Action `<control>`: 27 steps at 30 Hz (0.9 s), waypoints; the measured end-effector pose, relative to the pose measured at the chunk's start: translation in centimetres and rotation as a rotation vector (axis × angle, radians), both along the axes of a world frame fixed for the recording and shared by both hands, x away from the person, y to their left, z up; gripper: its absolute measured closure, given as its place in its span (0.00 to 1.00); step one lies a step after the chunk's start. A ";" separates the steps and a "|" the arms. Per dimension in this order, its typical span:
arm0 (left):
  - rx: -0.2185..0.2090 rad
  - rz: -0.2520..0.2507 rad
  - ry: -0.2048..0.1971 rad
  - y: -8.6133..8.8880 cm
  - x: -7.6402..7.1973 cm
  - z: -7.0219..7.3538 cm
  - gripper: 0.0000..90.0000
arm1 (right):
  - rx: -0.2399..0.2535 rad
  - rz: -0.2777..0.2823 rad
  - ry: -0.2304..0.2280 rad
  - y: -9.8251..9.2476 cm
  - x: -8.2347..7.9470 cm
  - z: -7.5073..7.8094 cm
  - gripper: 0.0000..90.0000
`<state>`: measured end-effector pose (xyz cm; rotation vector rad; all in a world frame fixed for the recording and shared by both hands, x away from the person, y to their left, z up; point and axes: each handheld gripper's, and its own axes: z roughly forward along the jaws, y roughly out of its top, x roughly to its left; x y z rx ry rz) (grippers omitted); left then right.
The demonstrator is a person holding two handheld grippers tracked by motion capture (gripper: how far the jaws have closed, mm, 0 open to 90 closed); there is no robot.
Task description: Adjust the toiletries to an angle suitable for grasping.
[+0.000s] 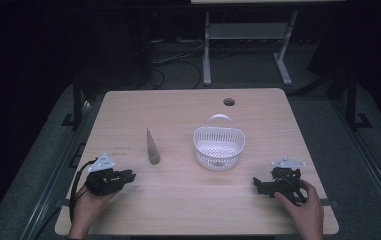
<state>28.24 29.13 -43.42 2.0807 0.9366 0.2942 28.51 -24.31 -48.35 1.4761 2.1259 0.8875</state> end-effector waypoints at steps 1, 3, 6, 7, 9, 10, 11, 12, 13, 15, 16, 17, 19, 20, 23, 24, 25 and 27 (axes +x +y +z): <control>0.001 -0.004 0.003 0.0 0.0 0.1 0.87 | 0.000 0.000 0.000 0.0 0.0 0.0 0.00; -0.010 -0.011 0.001 -0.1 0.1 0.4 0.94 | 0.000 0.000 0.000 0.0 0.0 0.0 0.00; -0.020 -0.015 0.009 -0.1 0.2 0.7 0.99 | 0.000 0.000 0.000 0.0 0.0 0.0 0.00; -0.027 -0.018 0.013 -0.2 0.3 0.9 1.00 | 0.000 -0.001 0.001 0.0 0.0 0.0 0.00; -0.028 -0.020 0.014 -0.2 0.4 1.2 1.00 | 0.000 0.000 0.000 0.0 0.0 0.0 0.00; -0.029 -0.021 0.011 -0.2 0.5 1.4 1.00 | 0.000 0.000 0.000 0.0 0.0 0.0 0.00; -0.034 -0.024 0.011 -0.2 0.5 1.5 1.00 | 0.000 0.000 0.000 0.0 0.0 0.0 0.00; -0.037 -0.028 0.012 -0.2 0.6 1.7 1.00 | 0.000 0.000 0.000 0.0 0.0 0.0 0.00; -0.037 -0.033 0.010 -0.2 0.7 1.9 1.00 | 0.000 -0.001 0.000 0.0 0.0 0.0 0.00; -0.036 -0.037 0.007 -0.2 0.9 2.3 1.00 | 0.000 -0.001 0.000 0.0 0.0 0.0 0.00; -0.038 -0.039 0.007 -0.3 0.9 2.4 1.00 | 0.000 -0.001 0.000 0.0 0.0 0.0 0.00; -0.038 -0.043 0.007 -0.2 1.0 2.6 1.00 | 0.000 -0.001 0.000 0.0 0.0 0.0 0.00; -0.046 -0.047 0.005 -0.2 1.1 2.9 1.00 | 0.000 -0.001 0.000 0.0 0.0 0.0 0.00; -0.045 -0.051 0.004 -0.2 1.2 3.1 1.00 | 0.000 0.000 0.000 0.0 0.0 0.0 0.00; -0.048 -0.058 0.003 -0.2 1.4 3.5 1.00 | -0.001 0.001 0.000 0.0 0.0 0.0 0.00; -0.047 -0.060 0.002 -0.2 1.5 3.6 1.00 | -0.001 0.001 0.000 0.0 0.0 0.0 0.00; -0.051 -0.062 0.002 -0.3 1.6 3.8 1.00 | -0.001 0.001 0.000 0.0 0.0 0.0 0.00; -0.052 -0.065 0.001 -0.3 1.7 4.1 1.00 | -0.001 0.001 0.001 0.0 0.0 0.0 0.00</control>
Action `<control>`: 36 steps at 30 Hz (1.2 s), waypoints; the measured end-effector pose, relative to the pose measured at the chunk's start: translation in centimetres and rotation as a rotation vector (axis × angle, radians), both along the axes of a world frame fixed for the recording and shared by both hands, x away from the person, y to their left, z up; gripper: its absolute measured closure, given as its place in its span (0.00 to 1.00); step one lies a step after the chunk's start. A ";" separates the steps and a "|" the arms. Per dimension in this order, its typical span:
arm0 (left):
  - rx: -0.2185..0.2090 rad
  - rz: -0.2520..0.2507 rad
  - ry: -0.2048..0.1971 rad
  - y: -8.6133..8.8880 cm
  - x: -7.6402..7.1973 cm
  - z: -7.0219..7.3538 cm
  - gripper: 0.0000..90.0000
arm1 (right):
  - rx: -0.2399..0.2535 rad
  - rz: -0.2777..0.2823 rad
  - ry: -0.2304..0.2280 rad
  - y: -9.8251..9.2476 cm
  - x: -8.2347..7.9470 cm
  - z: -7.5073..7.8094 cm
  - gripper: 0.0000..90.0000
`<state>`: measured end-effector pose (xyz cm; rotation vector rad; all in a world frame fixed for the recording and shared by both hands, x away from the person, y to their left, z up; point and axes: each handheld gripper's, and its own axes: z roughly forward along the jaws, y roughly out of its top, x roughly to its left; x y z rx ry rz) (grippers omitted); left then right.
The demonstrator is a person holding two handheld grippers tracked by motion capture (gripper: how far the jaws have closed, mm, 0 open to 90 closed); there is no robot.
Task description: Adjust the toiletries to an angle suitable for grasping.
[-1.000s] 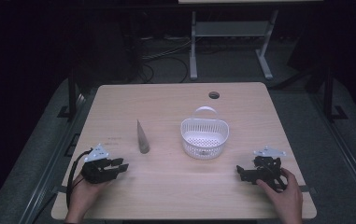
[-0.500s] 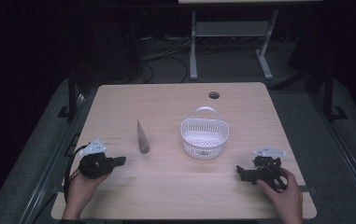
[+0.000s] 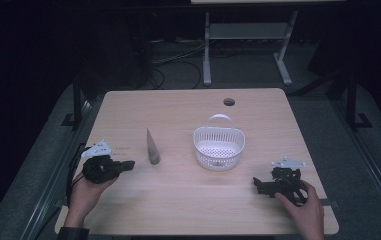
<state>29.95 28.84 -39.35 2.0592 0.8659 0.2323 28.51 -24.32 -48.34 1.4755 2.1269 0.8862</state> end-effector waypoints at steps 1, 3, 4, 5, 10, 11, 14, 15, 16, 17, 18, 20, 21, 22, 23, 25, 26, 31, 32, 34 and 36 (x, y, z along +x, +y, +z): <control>-0.001 -0.002 -0.002 0.0 0.1 0.1 1.00 | 0.000 0.000 0.000 0.0 0.0 0.0 0.00; -0.007 -0.005 -0.004 -0.1 0.2 0.4 1.00 | 0.000 0.000 0.000 0.0 0.0 0.0 0.00; -0.003 -0.009 -0.006 0.0 0.3 0.5 1.00 | 0.000 0.001 0.000 0.0 0.0 0.0 0.00; -0.007 -0.009 -0.007 -0.1 0.4 0.7 1.00 | 0.000 0.000 -0.001 0.0 0.0 0.0 0.00; -0.018 -0.022 -0.010 -0.2 0.9 1.3 1.00 | 0.000 0.000 0.000 0.0 0.0 0.0 0.00; -0.022 -0.023 -0.011 -0.2 1.0 1.4 1.00 | 0.000 0.000 0.000 0.0 0.0 0.0 0.00; -0.029 -0.028 -0.014 -0.3 1.4 1.8 1.00 | 0.000 0.001 0.000 0.0 0.0 0.0 0.00; -0.026 -0.031 -0.017 -0.3 1.5 1.9 1.00 | 0.000 0.000 0.000 0.0 0.0 0.0 0.00; -0.027 -0.031 -0.017 -0.3 1.6 2.0 1.00 | 0.000 0.000 0.000 0.0 0.0 0.0 0.00; -0.026 -0.034 -0.018 -0.4 1.7 2.1 1.00 | 0.000 0.000 0.000 0.0 0.0 0.0 0.00; -0.027 -0.035 -0.019 -0.4 1.7 2.2 1.00 | -0.001 0.000 0.000 0.0 0.0 0.0 0.00; -0.026 -0.039 -0.022 -0.6 1.9 2.4 1.00 | 0.000 0.000 0.000 0.0 0.0 0.0 0.00; -0.025 -0.042 -0.027 -0.6 2.0 2.4 1.00 | -0.001 0.001 -0.001 0.0 0.0 0.0 0.00; -0.035 -0.043 -0.027 -0.7 2.1 2.5 1.00 | -0.001 0.001 -0.001 0.0 0.0 0.0 0.00; -0.037 -0.046 -0.028 -0.7 2.2 2.6 1.00 | -0.001 0.001 -0.001 0.0 0.0 0.0 0.00; -0.039 -0.048 -0.032 -0.9 2.4 2.7 1.00 | 0.000 0.000 0.000 0.0 0.0 0.0 0.00; -0.043 -0.049 -0.033 -1.0 2.5 2.8 1.00 | 0.000 0.000 0.000 0.0 0.0 0.0 0.00; -0.042 -0.059 -0.047 -1.4 3.1 3.4 1.00 | -0.001 0.001 -0.001 0.0 0.0 0.0 0.00; -0.040 -0.058 -0.048 -1.5 3.1 3.6 1.00 | -0.001 0.000 0.000 0.0 0.0 0.0 0.00; -0.041 -0.061 -0.053 -1.6 3.3 3.8 1.00 | 0.000 0.000 0.000 0.0 0.0 0.0 0.00; -0.040 -0.062 -0.055 -1.7 3.4 4.0 1.00 | -0.001 0.001 -0.001 0.0 0.0 0.0 0.00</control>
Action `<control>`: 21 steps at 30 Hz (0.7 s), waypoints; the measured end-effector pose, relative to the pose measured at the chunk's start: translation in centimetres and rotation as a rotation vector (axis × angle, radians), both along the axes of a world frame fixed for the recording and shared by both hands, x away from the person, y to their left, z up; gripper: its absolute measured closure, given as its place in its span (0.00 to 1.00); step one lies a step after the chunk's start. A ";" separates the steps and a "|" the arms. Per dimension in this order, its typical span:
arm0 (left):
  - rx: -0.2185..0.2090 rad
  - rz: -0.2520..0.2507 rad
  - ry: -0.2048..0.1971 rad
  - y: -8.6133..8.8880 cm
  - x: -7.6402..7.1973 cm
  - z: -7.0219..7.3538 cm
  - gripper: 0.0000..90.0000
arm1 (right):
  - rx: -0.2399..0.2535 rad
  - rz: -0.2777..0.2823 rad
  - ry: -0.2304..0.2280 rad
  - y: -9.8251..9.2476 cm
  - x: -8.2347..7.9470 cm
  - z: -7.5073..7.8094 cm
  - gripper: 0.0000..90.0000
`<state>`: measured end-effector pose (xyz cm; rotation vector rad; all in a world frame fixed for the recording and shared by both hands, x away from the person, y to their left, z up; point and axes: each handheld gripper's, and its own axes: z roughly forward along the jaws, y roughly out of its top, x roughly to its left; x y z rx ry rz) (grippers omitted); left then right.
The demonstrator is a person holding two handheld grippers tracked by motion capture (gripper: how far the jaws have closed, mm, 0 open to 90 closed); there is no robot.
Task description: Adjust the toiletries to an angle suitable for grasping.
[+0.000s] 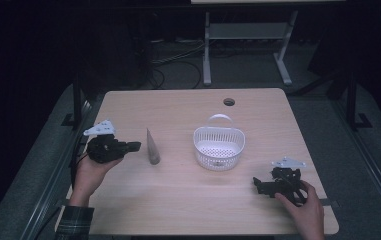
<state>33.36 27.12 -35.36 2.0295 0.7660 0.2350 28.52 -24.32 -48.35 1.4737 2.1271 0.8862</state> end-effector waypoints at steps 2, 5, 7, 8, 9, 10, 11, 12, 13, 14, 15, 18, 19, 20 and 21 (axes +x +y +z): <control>-0.001 0.000 -0.001 -0.1 0.1 0.1 1.00 | 0.000 -0.001 0.001 0.0 0.0 0.0 0.00; -0.002 -0.001 -0.002 -0.3 0.2 0.1 1.00 | 0.000 -0.001 0.001 0.0 0.0 0.0 0.00; -0.002 -0.003 -0.003 -0.4 0.2 0.1 1.00 | 0.000 0.000 0.000 0.0 0.0 0.0 0.00; -0.002 -0.003 -0.002 -0.5 0.3 0.1 1.00 | 0.000 -0.001 0.001 0.0 0.0 0.0 0.00; -0.002 -0.006 -0.001 -0.5 0.3 0.1 1.00 | 0.000 0.000 0.000 0.0 0.0 0.0 0.00; -0.001 -0.008 -0.002 -0.6 0.3 0.0 1.00 | 0.000 -0.001 0.001 0.0 0.0 0.0 0.00; 0.003 -0.007 0.001 -0.7 0.4 0.0 1.00 | 0.000 0.000 0.000 0.0 0.0 0.0 0.00; 0.006 -0.008 0.004 -0.7 0.4 -0.1 1.00 | 0.000 0.000 0.000 0.0 0.0 0.0 0.00; 0.009 -0.011 0.003 -0.7 0.5 -0.2 1.00 | 0.000 0.000 0.000 0.0 0.0 0.0 0.00; 0.003 -0.008 0.003 -0.8 0.5 -0.3 1.00 | 0.000 -0.001 0.001 0.0 0.0 0.0 0.00; 0.000 -0.008 0.003 -0.9 0.6 -0.3 1.00 | 0.000 0.000 0.000 0.0 0.0 0.0 0.00; -0.009 -0.009 0.003 -1.0 0.8 -0.4 1.00 | 0.000 0.000 0.000 0.0 0.0 0.0 0.00; -0.011 -0.008 0.005 -1.1 0.9 -0.5 1.00 | 0.000 0.000 0.000 0.0 0.0 0.0 0.00; -0.010 -0.011 0.005 -1.2 0.9 -0.5 1.00 | 0.000 -0.001 0.001 0.0 0.0 0.0 0.00; -0.010 -0.015 0.006 -1.3 1.0 -0.6 1.00 | 0.000 0.000 0.000 0.0 0.0 0.0 0.00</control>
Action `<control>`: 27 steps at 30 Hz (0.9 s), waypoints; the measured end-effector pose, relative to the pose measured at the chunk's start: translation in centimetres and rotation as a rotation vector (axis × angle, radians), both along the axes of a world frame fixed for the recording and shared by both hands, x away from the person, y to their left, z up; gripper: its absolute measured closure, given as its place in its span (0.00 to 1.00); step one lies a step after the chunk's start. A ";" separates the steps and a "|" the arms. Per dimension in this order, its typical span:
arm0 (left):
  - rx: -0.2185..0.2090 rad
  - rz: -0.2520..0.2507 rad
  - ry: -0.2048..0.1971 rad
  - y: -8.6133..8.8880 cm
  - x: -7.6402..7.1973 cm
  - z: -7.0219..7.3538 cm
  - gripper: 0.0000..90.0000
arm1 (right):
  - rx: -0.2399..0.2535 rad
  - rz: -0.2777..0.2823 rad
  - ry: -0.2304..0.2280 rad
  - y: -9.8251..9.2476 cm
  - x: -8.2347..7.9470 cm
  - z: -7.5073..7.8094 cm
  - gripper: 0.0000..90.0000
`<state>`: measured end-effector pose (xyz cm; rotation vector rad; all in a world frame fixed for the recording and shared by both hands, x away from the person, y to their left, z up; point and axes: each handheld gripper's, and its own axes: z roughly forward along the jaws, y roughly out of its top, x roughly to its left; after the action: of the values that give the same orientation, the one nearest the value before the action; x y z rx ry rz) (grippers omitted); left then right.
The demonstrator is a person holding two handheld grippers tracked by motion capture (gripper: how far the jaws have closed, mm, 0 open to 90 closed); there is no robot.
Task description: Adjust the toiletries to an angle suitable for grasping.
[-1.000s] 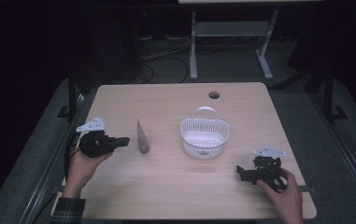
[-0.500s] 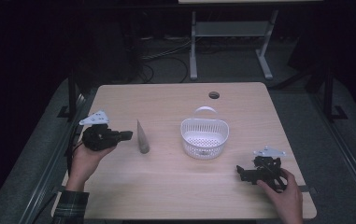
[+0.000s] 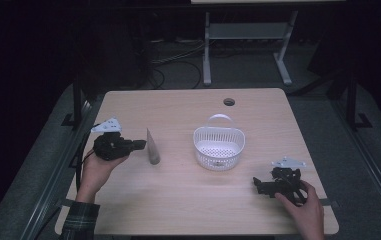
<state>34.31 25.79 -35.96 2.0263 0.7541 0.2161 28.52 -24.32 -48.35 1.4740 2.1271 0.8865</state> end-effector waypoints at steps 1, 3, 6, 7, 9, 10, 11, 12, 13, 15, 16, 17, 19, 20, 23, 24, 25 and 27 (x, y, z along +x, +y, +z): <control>0.001 -0.001 0.000 -0.1 0.0 0.0 1.00 | 0.000 0.000 0.001 0.0 0.0 0.0 0.00; -0.001 -0.006 0.001 -0.3 0.1 -0.2 1.00 | 0.000 0.000 0.000 0.0 0.0 0.0 0.00; -0.003 -0.007 0.005 -0.6 0.2 -0.3 1.00 | 0.000 0.000 0.000 0.0 0.0 0.0 0.00; -0.007 -0.009 0.004 -0.7 0.2 -0.3 1.00 | -0.001 0.000 0.000 0.0 0.0 0.0 0.00; -0.007 -0.012 0.006 -0.8 0.3 -0.4 1.00 | 0.000 0.000 0.001 0.0 0.0 0.0 0.00; -0.007 -0.014 0.008 -0.9 0.3 -0.4 1.00 | 0.000 0.000 0.000 0.0 0.0 0.0 0.00; -0.007 -0.016 0.008 -1.0 0.3 -0.4 1.00 | 0.000 0.000 0.000 0.0 0.0 0.0 0.00; -0.007 -0.017 0.007 -1.1 0.4 -0.4 1.00 | 0.000 0.000 0.000 0.0 0.0 0.0 0.00; -0.008 -0.018 0.005 -1.2 0.4 -0.4 1.00 | 0.000 0.001 0.001 0.0 0.0 0.0 0.00; -0.012 -0.021 0.007 -1.3 0.4 -0.5 1.00 | 0.001 0.000 0.001 0.0 0.0 0.0 0.00; -0.011 -0.021 0.007 -1.4 0.4 -0.5 1.00 | 0.000 0.001 0.000 0.0 0.0 0.0 0.00; -0.011 -0.023 0.008 -1.4 0.4 -0.5 1.00 | 0.000 0.000 0.001 0.0 0.0 0.0 0.00; -0.014 -0.025 0.008 -1.6 0.4 -0.5 1.00 | 0.001 0.001 0.000 0.0 0.0 0.0 0.00; -0.013 -0.028 0.007 -1.6 0.4 -0.5 1.00 | 0.001 0.001 0.000 0.0 0.0 0.0 0.00; -0.019 -0.029 0.007 -1.8 0.4 -0.5 1.00 | 0.001 0.000 0.001 0.0 0.0 0.0 0.00; -0.017 -0.030 0.008 -1.9 0.4 -0.5 1.00 | 0.001 0.001 0.000 0.0 0.0 0.0 0.00; -0.017 -0.031 0.009 -1.9 0.4 -0.5 1.00 | 0.001 0.001 0.000 0.0 0.0 0.0 0.00; -0.017 -0.031 0.007 -1.9 0.4 -0.5 1.00 | 0.001 0.001 0.000 0.0 0.0 0.0 0.00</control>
<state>34.69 23.86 -36.48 2.0225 0.7259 0.1835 28.51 -24.32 -48.34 1.4740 2.1278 0.8873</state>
